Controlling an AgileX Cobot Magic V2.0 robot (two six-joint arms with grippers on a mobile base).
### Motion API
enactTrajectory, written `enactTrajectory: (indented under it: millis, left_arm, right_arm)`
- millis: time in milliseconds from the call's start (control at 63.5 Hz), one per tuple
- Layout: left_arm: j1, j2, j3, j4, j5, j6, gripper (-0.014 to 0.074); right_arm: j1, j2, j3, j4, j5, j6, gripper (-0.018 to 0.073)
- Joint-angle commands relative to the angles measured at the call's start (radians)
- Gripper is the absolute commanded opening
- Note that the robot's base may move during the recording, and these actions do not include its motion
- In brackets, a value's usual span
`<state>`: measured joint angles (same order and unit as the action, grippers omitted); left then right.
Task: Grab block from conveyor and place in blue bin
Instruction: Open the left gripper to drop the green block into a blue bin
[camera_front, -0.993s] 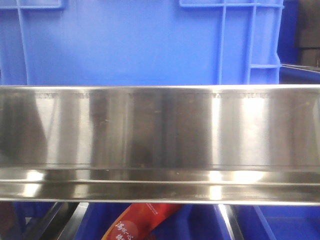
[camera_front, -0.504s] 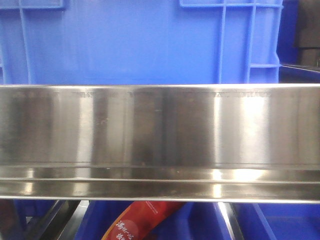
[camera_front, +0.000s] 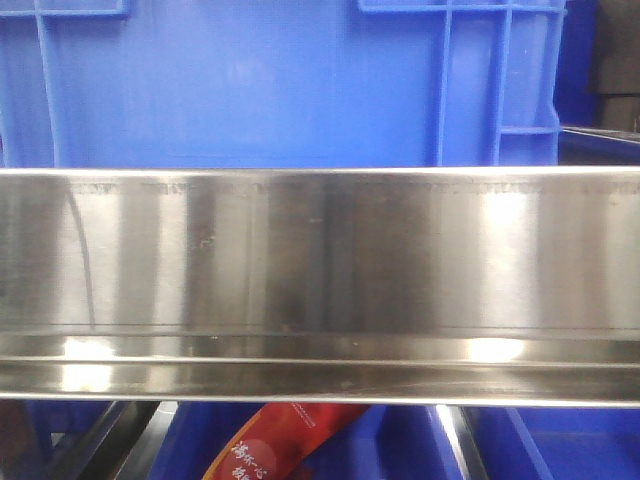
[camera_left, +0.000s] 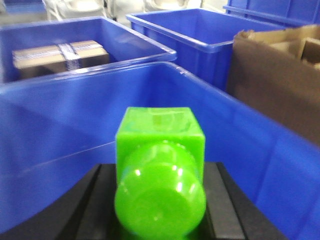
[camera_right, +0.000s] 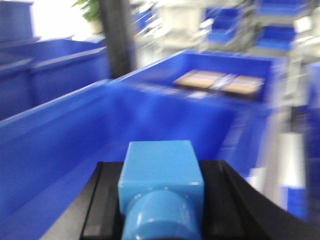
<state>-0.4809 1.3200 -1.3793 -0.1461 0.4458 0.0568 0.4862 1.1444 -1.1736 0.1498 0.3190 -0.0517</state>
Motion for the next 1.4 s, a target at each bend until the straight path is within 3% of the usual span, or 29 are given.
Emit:
enactTrajectory:
  millis: [0, 205, 299, 394, 473, 599, 709, 772, 961, 1119, 1245, 1387]
  left_arm:
    - [-0.007, 0.035, -0.029, -0.033, -0.004, -0.017, -0.0111]
    - [-0.007, 0.055, -0.029, -0.033, 0.057, -0.017, -0.0111]
    - [-0.007, 0.058, -0.029, -0.022, 0.065, -0.008, -0.0089]
    - [-0.007, 0.063, -0.029, -0.020, 0.063, -0.008, 0.0043]
    - [-0.007, 0.063, -0.029, -0.020, 0.063, -0.008, 0.0216]
    - [-0.007, 0.063, -0.029, -0.020, 0.067, -0.008, 0.0376]
    - [-0.002, 0.063, -0.029, -0.020, 0.067, -0.008, 0.0369]
    - [-0.002, 0.059, -0.029, -0.020, 0.070, -0.008, 0.0300]
    - [-0.002, 0.005, -0.030, -0.020, 0.085, -0.008, -0.0110]
    - [0.003, 0.000, -0.030, 0.004, 0.059, -0.008, -0.0111]
    - [0.027, -0.051, -0.030, 0.009, 0.083, -0.008, -0.0111]
    - [0.057, -0.171, 0.023, 0.023, 0.070, -0.008, -0.0111]
  right_arm:
    - [0.027, 0.044, -0.017, 0.025, -0.019, -0.003, -0.0146]
    - [0.044, 0.099, -0.021, 0.052, -0.027, -0.003, -0.0131]
    - [0.044, 0.111, -0.021, 0.057, -0.038, -0.003, -0.0021]
    - [0.044, 0.123, -0.021, 0.056, -0.037, -0.003, 0.0155]
    - [0.044, 0.132, -0.021, 0.056, -0.046, -0.003, 0.0325]
    - [0.044, 0.137, -0.021, 0.056, -0.046, -0.003, 0.0416]
    - [0.044, 0.139, -0.021, 0.056, -0.037, -0.003, 0.0389]
    - [0.044, 0.130, -0.021, 0.056, -0.037, -0.003, 0.0307]
    - [0.044, 0.055, -0.021, 0.056, -0.044, -0.003, -0.0167]
    - [0.044, 0.047, -0.021, 0.056, -0.116, -0.003, -0.0162]
    - [0.036, -0.009, -0.021, 0.056, -0.062, -0.003, -0.0162]
    - [-0.003, -0.131, 0.019, -0.112, 0.008, -0.003, -0.0162]
